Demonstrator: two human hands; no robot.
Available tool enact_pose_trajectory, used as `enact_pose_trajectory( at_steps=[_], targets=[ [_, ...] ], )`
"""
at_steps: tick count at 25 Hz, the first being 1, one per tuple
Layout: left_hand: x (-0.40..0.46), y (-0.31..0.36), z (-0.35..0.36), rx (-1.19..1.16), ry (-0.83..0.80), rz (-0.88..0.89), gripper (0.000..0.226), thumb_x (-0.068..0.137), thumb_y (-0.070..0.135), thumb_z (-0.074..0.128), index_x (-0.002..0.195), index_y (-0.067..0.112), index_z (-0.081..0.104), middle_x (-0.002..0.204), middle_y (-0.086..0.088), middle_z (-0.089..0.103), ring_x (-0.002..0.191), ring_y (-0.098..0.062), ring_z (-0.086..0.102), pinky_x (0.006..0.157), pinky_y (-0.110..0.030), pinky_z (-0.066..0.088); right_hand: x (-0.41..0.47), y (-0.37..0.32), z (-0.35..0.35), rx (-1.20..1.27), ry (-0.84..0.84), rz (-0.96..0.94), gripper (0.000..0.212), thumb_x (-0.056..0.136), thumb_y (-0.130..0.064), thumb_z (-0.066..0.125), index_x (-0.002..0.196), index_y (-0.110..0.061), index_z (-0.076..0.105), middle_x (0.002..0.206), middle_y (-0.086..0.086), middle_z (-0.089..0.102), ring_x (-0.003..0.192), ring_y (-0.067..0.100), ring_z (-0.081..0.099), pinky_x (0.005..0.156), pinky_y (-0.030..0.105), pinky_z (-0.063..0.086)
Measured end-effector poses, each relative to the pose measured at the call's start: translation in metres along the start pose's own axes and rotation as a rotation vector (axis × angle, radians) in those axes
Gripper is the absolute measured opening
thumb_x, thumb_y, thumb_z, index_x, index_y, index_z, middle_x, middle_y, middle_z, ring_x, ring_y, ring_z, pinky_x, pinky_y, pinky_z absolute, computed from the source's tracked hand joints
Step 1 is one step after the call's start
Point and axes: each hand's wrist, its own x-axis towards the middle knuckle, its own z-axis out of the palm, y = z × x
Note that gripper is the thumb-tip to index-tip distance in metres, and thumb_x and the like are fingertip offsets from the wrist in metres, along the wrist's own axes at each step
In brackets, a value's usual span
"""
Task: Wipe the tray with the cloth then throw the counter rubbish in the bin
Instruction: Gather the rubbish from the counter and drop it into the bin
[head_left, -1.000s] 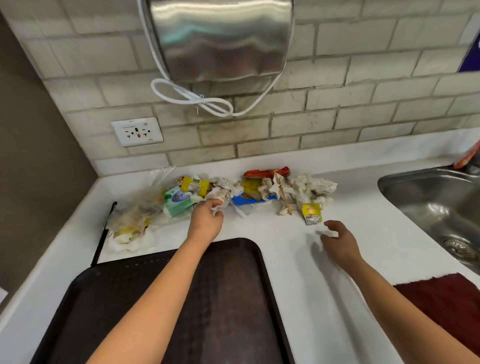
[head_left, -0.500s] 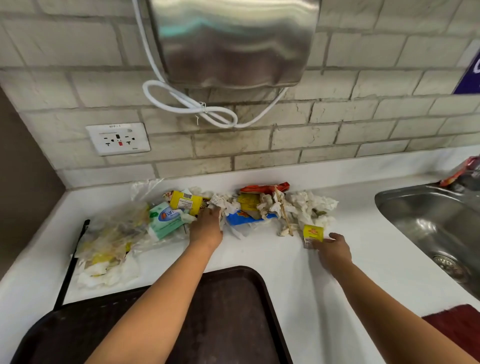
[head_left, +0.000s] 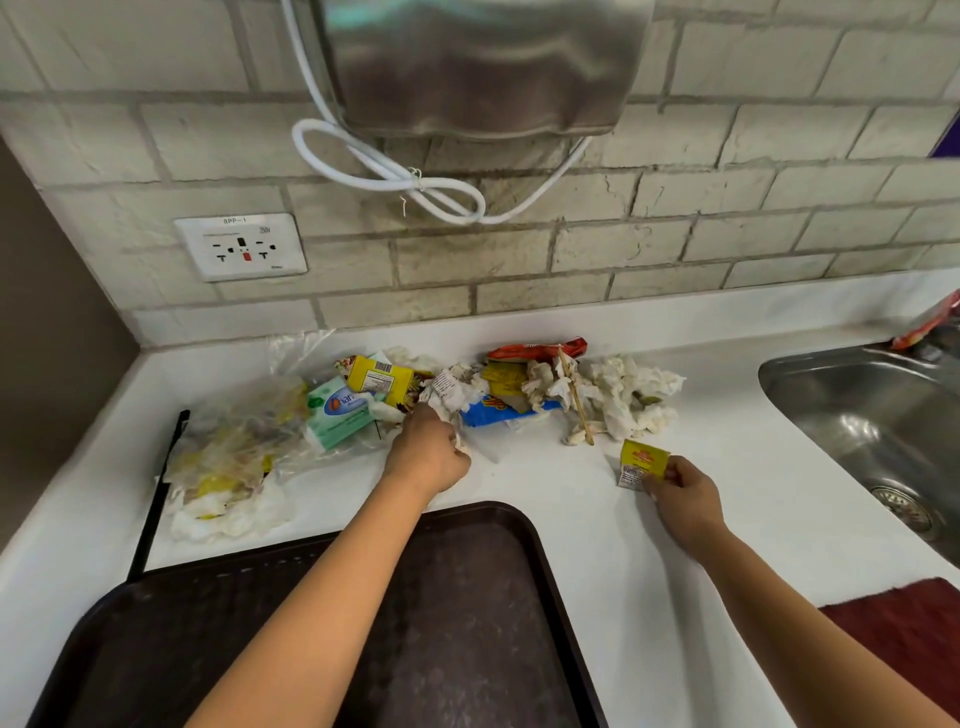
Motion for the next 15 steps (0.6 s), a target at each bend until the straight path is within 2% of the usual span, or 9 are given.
enact_pose_trajectory(
  at_steps=[3, 6, 8, 10, 12, 15],
  targets=[
    [-0.001, -0.002, -0.003, -0.152, 0.022, -0.043, 0.047, 0.078, 0.025, 0.066, 0.123, 0.016, 0.054, 0.14, -0.011, 0.026, 0.131, -0.033, 0.031, 0.104, -0.034, 0.036, -0.004, 0.006, -0.001, 0.013, 0.02, -0.033, 0.007, 0.083, -0.008, 0.063, 0.088, -0.013, 0.063, 0.08, 0.012, 0.063, 0.072, 0.026, 0.053, 0.07, 0.032, 0.04],
    [0.003, -0.003, 0.0, -0.03, -0.077, 0.002, 0.07, 0.079, 0.034, 0.064, 0.141, 0.031, 0.032, 0.153, -0.006, 0.012, 0.138, -0.033, 0.02, 0.106, -0.04, 0.034, -0.006, 0.01, -0.001, -0.007, 0.041, -0.047, 0.007, 0.083, -0.009, 0.063, 0.089, -0.013, 0.063, 0.077, 0.011, 0.062, 0.069, 0.025, 0.052, 0.067, 0.031, 0.04],
    [0.012, 0.001, 0.005, -0.016, -0.084, -0.017, 0.076, 0.08, 0.048, 0.06, 0.144, 0.032, 0.023, 0.153, -0.005, 0.014, 0.14, -0.031, 0.019, 0.105, -0.042, 0.034, -0.008, 0.011, -0.001, -0.014, 0.053, -0.053, 0.006, 0.083, -0.01, 0.064, 0.088, -0.014, 0.063, 0.074, 0.011, 0.061, 0.066, 0.024, 0.05, 0.065, 0.031, 0.039],
    [0.025, 0.004, 0.008, -0.111, -0.007, -0.051, 0.072, 0.084, 0.052, 0.055, 0.144, 0.028, 0.025, 0.151, -0.006, 0.021, 0.139, -0.029, 0.022, 0.106, -0.042, 0.034, -0.009, 0.011, 0.0, -0.016, 0.062, -0.058, 0.005, 0.083, -0.011, 0.064, 0.087, -0.014, 0.062, 0.071, 0.01, 0.059, 0.062, 0.023, 0.048, 0.063, 0.031, 0.039],
    [0.036, 0.007, 0.008, -0.193, 0.039, -0.089, 0.063, 0.09, 0.039, 0.053, 0.145, 0.022, 0.027, 0.147, -0.009, 0.029, 0.136, -0.029, 0.03, 0.104, -0.041, 0.037, -0.01, 0.01, 0.0, -0.019, 0.075, -0.061, 0.003, 0.083, -0.012, 0.064, 0.085, -0.014, 0.062, 0.069, 0.009, 0.057, 0.061, 0.022, 0.047, 0.06, 0.031, 0.038],
    [0.043, 0.008, 0.003, -0.143, 0.039, -0.134, 0.051, 0.094, 0.015, 0.048, 0.143, 0.022, 0.035, 0.141, -0.011, 0.043, 0.128, -0.029, 0.043, 0.099, -0.039, 0.041, -0.011, 0.008, -0.001, -0.025, 0.083, -0.078, 0.003, 0.083, -0.012, 0.064, 0.083, -0.013, 0.061, 0.067, 0.008, 0.055, 0.061, 0.022, 0.047, 0.057, 0.03, 0.037]
  ],
)
